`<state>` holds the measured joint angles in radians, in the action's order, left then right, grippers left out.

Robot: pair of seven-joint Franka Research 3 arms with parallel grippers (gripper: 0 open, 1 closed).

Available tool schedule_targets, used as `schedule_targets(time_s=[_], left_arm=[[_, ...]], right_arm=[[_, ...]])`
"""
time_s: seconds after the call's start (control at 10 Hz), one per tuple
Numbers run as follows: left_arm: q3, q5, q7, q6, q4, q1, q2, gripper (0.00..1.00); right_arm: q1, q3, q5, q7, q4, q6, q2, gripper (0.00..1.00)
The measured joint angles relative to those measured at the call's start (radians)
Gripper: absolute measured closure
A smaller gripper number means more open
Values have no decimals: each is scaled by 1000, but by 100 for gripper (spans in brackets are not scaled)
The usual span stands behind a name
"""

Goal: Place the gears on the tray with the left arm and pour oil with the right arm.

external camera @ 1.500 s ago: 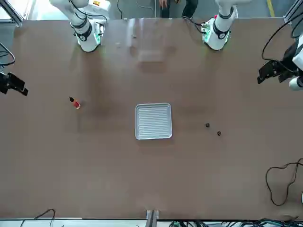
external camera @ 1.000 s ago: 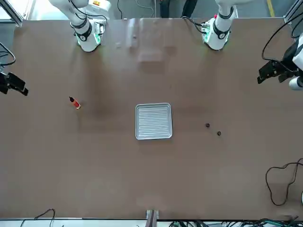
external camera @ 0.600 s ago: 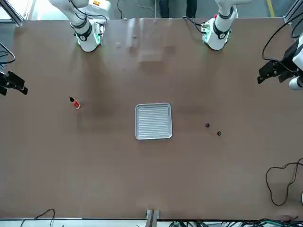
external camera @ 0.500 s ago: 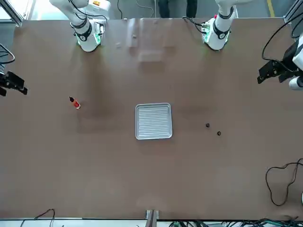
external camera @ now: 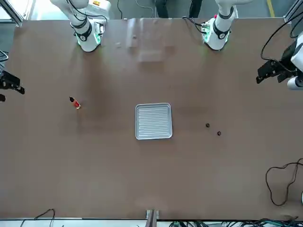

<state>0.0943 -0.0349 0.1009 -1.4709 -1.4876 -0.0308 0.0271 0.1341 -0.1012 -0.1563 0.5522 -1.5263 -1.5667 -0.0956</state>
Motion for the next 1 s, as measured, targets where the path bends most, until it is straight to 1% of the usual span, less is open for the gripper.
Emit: schedule_targets(time_s=[0.1, 0.2, 0.3, 0.5, 0.6, 0.8, 1.0], left_arm=[[1, 0, 0, -5, -11, 1, 0, 0], [3, 0, 1, -27, -31, 3, 1, 0], [9, 0, 1, -69, -62, 3, 3, 0], [25, 0, 3, -178, -152, 5, 8, 0], [27, 0, 3, -221, -194, 5, 10, 0], [47, 0, 13, -318, -285, 5, 18, 0], [88, 2, 70, -443, -395, 6, 31, 0]], right_arm=[[19, 0, -35, 78, -12, 1, -9, 0], [43, -1, -95, 154, -28, 1, -25, 0], [74, -2, -153, 233, -50, 0, -41, 0], [139, -2, -287, 430, -94, 3, -73, 0], [169, -3, -336, 551, -119, 5, -86, 0], [213, -3, -400, 763, -176, 7, -104, 2], [257, -4, -496, 952, -284, 8, -110, 2]])
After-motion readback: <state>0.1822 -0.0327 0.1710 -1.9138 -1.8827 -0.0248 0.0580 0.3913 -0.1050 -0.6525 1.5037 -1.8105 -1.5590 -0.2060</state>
